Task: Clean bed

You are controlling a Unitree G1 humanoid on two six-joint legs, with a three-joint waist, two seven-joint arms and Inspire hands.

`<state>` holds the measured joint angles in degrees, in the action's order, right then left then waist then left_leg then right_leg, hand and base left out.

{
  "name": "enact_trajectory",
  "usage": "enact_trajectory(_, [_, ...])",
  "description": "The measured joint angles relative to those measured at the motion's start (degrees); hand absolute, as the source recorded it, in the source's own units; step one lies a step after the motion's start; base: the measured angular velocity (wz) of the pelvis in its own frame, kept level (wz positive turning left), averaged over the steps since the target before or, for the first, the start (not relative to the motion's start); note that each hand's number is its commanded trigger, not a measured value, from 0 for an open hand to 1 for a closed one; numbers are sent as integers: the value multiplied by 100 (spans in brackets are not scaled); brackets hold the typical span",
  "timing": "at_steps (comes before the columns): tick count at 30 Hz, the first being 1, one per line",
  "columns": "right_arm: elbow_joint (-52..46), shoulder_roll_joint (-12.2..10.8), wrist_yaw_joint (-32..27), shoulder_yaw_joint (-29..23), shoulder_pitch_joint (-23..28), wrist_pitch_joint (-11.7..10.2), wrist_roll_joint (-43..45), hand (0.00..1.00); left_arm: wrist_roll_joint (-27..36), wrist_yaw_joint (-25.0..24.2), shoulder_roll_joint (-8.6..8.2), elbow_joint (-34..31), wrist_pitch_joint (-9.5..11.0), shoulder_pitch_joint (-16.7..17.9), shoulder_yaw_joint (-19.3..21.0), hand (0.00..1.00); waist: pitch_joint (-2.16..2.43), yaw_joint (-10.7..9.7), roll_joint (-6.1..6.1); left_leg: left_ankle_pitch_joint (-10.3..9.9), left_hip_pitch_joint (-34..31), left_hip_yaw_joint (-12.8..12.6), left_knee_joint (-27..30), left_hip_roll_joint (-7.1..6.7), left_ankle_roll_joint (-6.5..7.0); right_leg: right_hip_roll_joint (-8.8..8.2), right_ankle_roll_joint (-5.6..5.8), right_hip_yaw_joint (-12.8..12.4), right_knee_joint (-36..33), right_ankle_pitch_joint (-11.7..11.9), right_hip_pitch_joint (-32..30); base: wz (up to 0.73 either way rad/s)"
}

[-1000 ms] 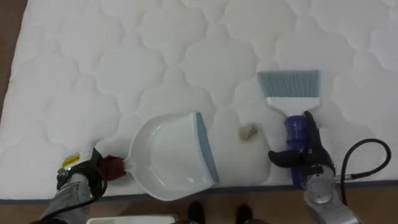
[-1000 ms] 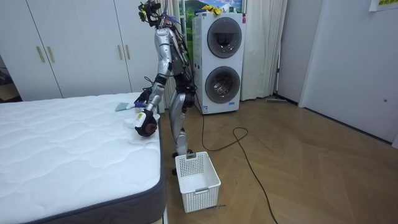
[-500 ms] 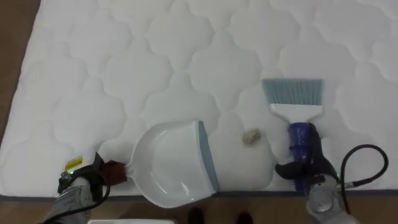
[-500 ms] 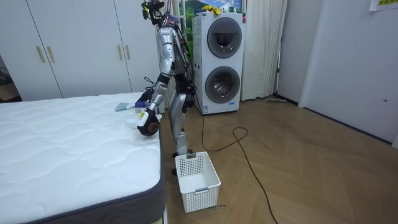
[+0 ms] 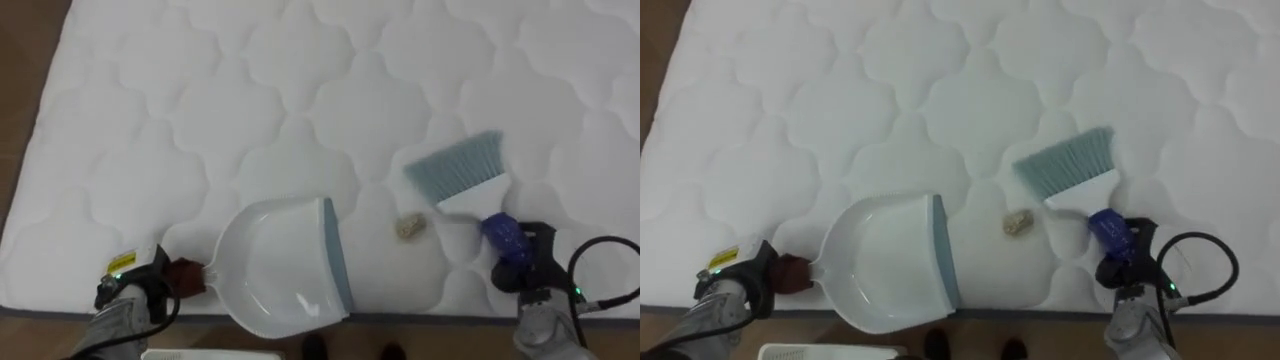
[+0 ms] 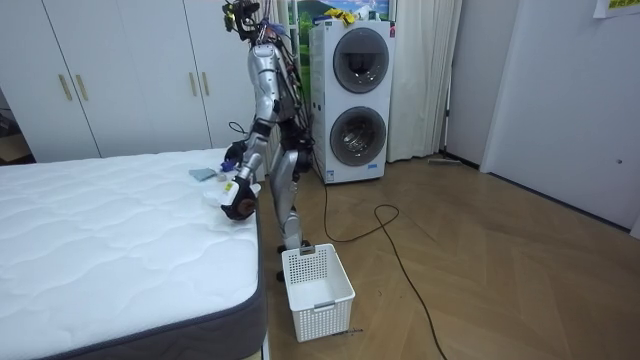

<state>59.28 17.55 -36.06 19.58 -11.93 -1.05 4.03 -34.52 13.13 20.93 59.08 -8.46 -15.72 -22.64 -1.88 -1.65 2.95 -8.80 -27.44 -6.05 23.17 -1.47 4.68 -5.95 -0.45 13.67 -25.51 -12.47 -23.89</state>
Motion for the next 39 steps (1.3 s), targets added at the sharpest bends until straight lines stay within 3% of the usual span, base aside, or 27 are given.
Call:
enact_trajectory(9, [56, -26, 229, -77, -31, 104, -278, 100, 8, -2, 0, 16, -24, -86, -17, 100, -2, 0, 2, -9, -84, -18, 58, 19, 11, 3, -1, -17, -62, 1, -102, 0])
enact_trajectory(17, [-31, -55, 250, -61, 7, 122, -424, 100, 8, -20, 0, 5, -100, -72, -17, 100, -3, 20, -2, -14, -81, -169, 41, 53, 18, 14, -3, -204, -133, 2, -201, -9])
enact_trajectory(39, [-166, -56, 213, -52, 109, 183, -653, 100, 4, 20, 2, -6, -124, -62, -24, 100, 4, 1, -9, -14, -84, -199, 49, 60, 18, 35, -3, -226, -119, 2, -210, 0])
